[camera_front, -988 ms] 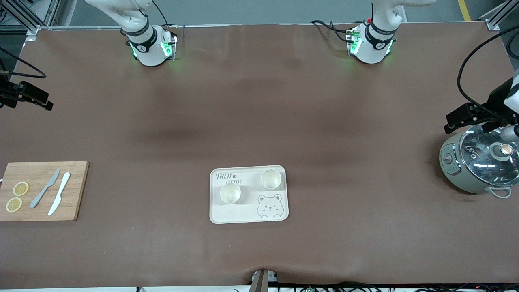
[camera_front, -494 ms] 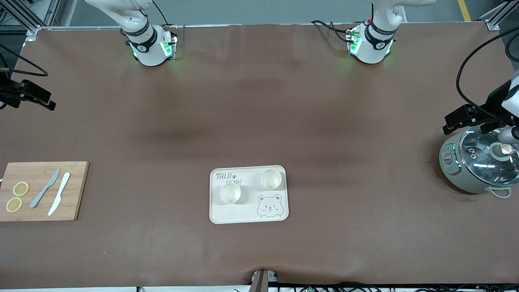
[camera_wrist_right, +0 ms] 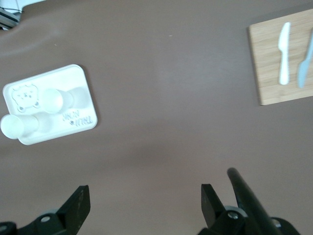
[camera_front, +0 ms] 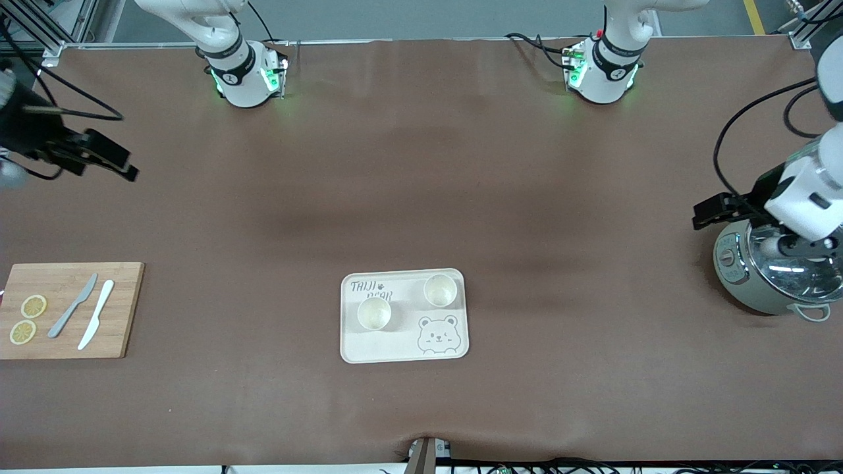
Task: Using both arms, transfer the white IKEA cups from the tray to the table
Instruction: 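Lower both arms from rest toward the white tray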
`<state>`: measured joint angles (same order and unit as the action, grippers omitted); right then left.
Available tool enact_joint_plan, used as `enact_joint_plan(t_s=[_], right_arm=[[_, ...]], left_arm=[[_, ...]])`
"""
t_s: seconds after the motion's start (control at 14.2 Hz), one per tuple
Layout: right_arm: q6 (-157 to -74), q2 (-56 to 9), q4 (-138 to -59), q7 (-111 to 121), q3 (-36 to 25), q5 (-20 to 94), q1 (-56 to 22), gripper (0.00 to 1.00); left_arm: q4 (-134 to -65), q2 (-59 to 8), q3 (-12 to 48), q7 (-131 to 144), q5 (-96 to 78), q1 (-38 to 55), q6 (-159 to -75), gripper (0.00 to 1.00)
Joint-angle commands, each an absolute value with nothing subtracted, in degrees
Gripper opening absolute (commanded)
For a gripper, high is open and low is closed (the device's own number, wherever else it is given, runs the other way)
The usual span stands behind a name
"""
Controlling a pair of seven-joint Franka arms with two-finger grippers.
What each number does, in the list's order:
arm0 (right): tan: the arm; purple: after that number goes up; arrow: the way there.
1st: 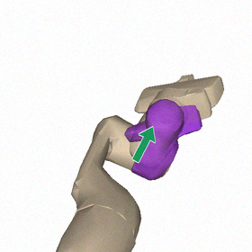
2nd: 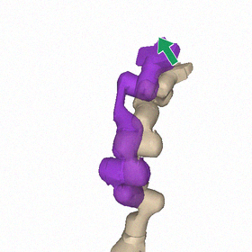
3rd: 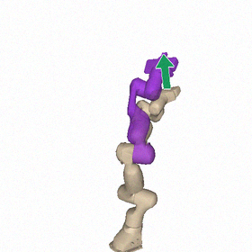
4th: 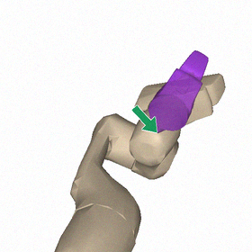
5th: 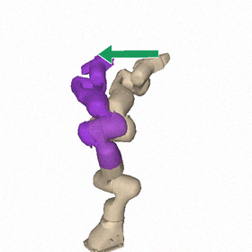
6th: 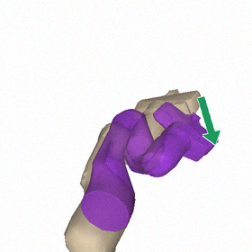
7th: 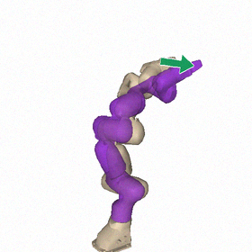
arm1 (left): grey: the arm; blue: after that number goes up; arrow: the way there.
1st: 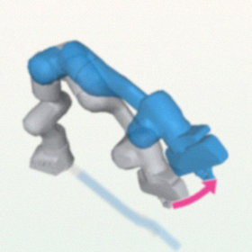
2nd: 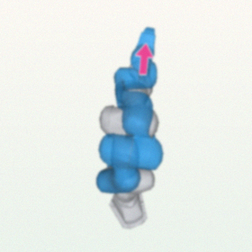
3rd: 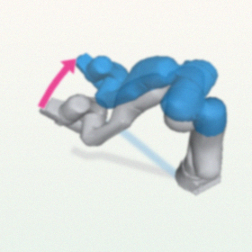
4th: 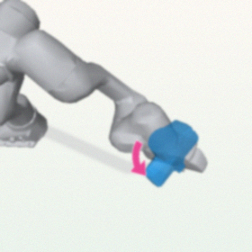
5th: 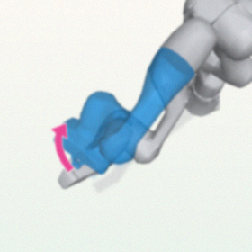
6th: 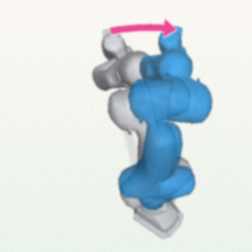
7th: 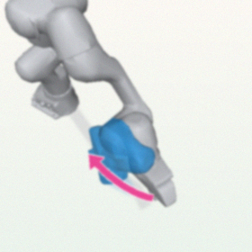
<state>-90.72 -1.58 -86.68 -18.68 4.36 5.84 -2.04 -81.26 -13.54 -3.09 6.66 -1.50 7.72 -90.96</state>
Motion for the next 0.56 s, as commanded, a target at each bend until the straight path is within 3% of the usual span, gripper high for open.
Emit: enact_joint_plan(t_s=[0.0,0.49], right_arm=[[-94.99,-7.97,-83.42,-26.08,3.96,6.42,-6.40,1.00],[-110.37,-23.19,-78.84,-34.72,3.87,5.80,-13.00,1.00]], left_arm=[[-80.60,-15.90,-1.59,12.19,-1.66,9.40,-92.89,1.00],[-80.25,-22.93,-1.32,31.43,-3.87,17.65,-103.52,1.00]])
